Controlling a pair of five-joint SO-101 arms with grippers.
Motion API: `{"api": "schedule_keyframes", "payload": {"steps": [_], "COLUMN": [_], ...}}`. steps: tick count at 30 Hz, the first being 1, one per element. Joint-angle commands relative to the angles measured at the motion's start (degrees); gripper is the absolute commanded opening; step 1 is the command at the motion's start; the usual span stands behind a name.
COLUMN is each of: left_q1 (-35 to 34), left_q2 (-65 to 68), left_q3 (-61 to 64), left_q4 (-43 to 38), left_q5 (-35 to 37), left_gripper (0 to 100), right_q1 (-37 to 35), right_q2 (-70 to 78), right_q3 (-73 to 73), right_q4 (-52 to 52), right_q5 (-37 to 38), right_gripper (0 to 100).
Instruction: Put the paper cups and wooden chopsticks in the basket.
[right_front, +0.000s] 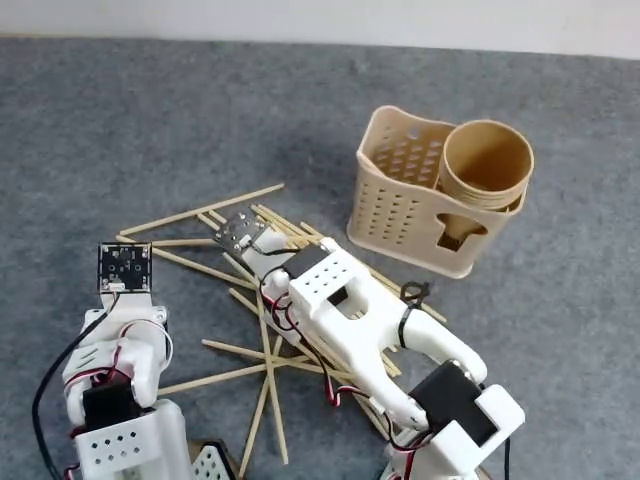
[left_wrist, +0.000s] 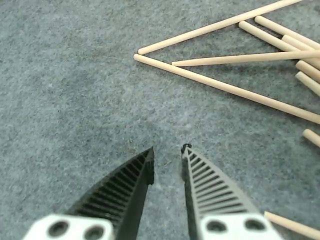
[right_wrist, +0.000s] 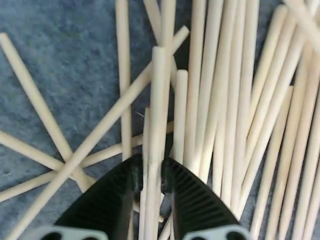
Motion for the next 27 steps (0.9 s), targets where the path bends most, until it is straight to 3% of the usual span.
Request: {"api": "schedule_keyframes", "payload": {"steps": [1, 12, 18, 27], "left_q1": [-0.5, -0.5, -0.5, -0.5], "left_q2": [-0.5, -0.5, -0.5, -0.5], "left_q3": [-0.4, -0.3, -0.3, 0.2], "left_q4": [0.3, 0.2, 0.2, -0.1], "left_q5": [0.2, 0.2, 0.2, 0.2], "left_gripper": [11, 11, 11, 11], "right_q1": [0.8, 5.1, 7.7, 7.7], "right_q2": [-5.3, -27.6, -36.9, -45.6], "right_q3": [-0.4, 4.4, 4.4, 4.4], "right_q4": [-0.5, 0.8, 0.5, -8.6], "right_q5": [0.5, 0.3, -5.2, -8.1], "right_gripper": [0.5, 0.5, 0.5, 0.5]}}
